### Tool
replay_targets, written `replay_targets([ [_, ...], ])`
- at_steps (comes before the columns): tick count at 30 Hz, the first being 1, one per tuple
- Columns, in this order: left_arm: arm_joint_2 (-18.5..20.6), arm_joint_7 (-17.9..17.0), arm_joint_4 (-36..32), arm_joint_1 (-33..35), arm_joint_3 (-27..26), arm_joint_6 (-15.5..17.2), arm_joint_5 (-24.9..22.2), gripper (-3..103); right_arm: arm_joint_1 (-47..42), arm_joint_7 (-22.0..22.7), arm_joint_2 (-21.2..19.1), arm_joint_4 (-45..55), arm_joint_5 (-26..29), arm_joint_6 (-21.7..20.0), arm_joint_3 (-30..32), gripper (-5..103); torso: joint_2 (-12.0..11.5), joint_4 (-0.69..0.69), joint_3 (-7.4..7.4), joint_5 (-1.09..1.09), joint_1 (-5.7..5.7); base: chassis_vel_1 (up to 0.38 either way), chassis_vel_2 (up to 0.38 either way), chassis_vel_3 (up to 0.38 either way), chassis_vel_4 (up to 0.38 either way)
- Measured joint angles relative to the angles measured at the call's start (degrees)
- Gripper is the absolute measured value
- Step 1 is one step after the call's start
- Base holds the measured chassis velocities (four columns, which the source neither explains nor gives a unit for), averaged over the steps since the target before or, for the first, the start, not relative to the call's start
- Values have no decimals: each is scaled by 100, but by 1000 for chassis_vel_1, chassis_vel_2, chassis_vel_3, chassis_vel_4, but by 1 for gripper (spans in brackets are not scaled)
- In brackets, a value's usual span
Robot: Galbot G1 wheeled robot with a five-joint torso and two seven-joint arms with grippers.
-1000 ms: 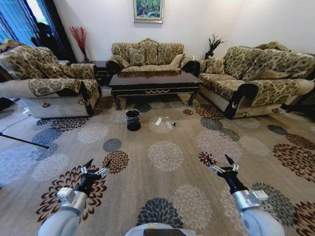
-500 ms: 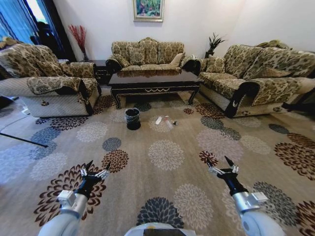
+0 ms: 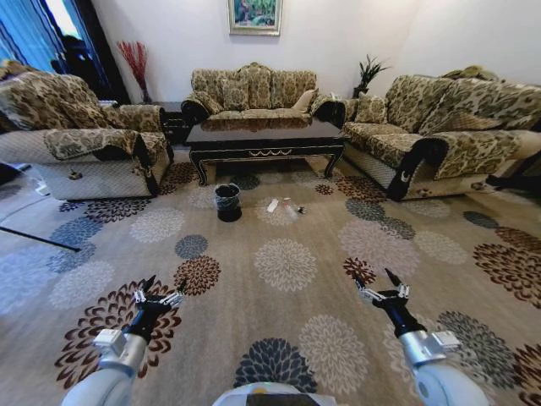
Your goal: Move to the front of the table and pick up the trash from the floor, then place it into the trash bin.
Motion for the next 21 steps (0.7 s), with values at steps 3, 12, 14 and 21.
replay_targets([
  [3,5,-3,-4,19,-2,2,7,100,0,2,20,0,-6,0,1,100,-68,0,-47,0,-22,0,0,0,0],
  [12,-23,-6,-32,45,-15,-6,13,100,-22,1,26,21,-10,4,1,100,-294,0,-191,0,-102,0,0,0,0],
  [14,-48,-7,-61,50,-14,-6,24,100,-19,-1,27,20,-10,6,-1,100,-348,0,-226,0,-124,0,0,0,0],
  [21,-132,-19,-132,12,-25,49,8,100,-2,-2,41,20,-21,6,-29,100,-482,0,-312,0,-169,0,0,0,0],
])
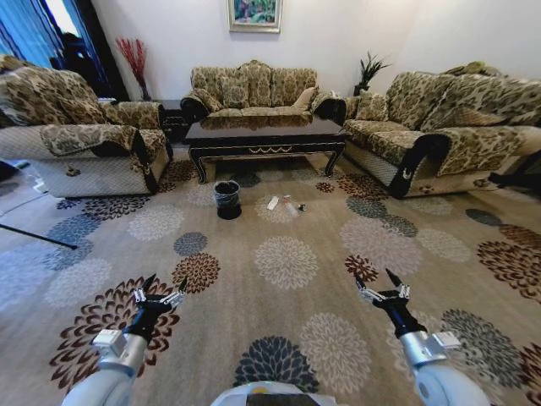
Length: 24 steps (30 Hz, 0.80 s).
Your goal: Move to the front of the table and pick up the trash from the floor, then place it into the trash bin.
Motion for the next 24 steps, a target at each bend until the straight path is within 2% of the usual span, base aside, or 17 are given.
replay_targets([
  [7,-6,-6,-6,-11,4,12,-7,100,-1,-1,3,1,-6,0,-4,100,-59,0,-47,0,-14,0,0,0,0],
  [24,-4,-9,-6,-11,8,19,-12,100,-2,-1,5,3,-8,-1,-6,100,-25,0,-27,0,-1,0,0,0,0],
])
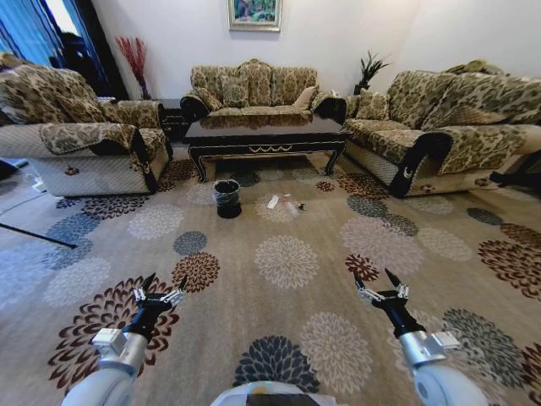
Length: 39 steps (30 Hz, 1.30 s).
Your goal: Move to the front of the table and pick up the trash from the floor, then place it into the trash bin.
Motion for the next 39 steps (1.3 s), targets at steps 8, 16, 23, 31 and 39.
replay_targets([
  [8,1,0,0,0,0,0,0,100,0,0,0,0,0,0,0,100,11,0,7,0,4,0,0,0,0],
  [16,1,-3,3,0,1,0,-1,100,0,0,0,0,1,-1,1,100,20,0,13,0,8,0,0,0,0],
  [23,28,-368,100,-103,122,219,-5,100,-70,0,18,11,-4,-1,39,100,-49,0,-29,0,-18,0,0,0,0],
  [31,40,-388,73,-140,126,357,-28,100,-98,-1,28,10,-11,-1,53,100,-238,0,-156,0,-80,0,0,0,0],
  [39,80,-361,77,-140,99,320,16,100,-83,0,21,19,-11,-1,50,100,-413,0,-273,0,-140,0,0,0,0],
])
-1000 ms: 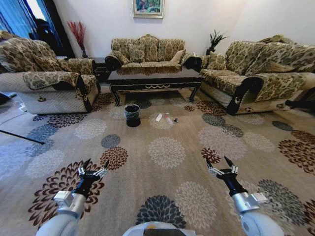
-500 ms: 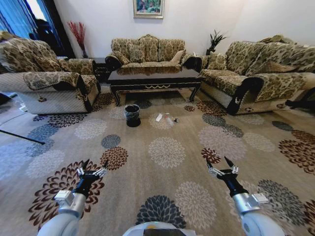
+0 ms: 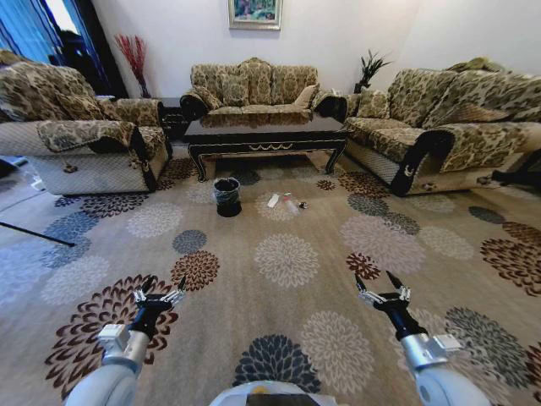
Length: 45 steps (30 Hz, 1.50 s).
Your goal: Move to the front of the table and pick up the trash from the floor, then place it into the trash bin.
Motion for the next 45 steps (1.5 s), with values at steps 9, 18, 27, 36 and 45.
replay_targets([
  [9,10,13,-28,9,-7,-17,39,100,8,8,-5,18,0,-2,-9,100,-234,0,-162,0,-71,0,0,0,0],
  [18,21,69,-12,24,-3,-108,166,100,-2,7,-7,17,4,-2,3,100,-445,0,-311,0,-132,0,0,0,0],
  [27,-9,80,-1,53,-1,-140,248,100,11,6,-14,15,-4,1,-21,100,-685,0,-493,0,-191,0,0,0,0],
  [36,-23,80,-2,47,20,-120,261,100,-12,5,-8,13,-14,1,-16,100,-910,0,-665,0,-244,0,0,0,0],
  [45,-25,79,-16,56,22,-120,261,100,-26,3,-11,17,-8,6,-3,100,-1108,0,-833,0,-274,0,0,0,0],
])
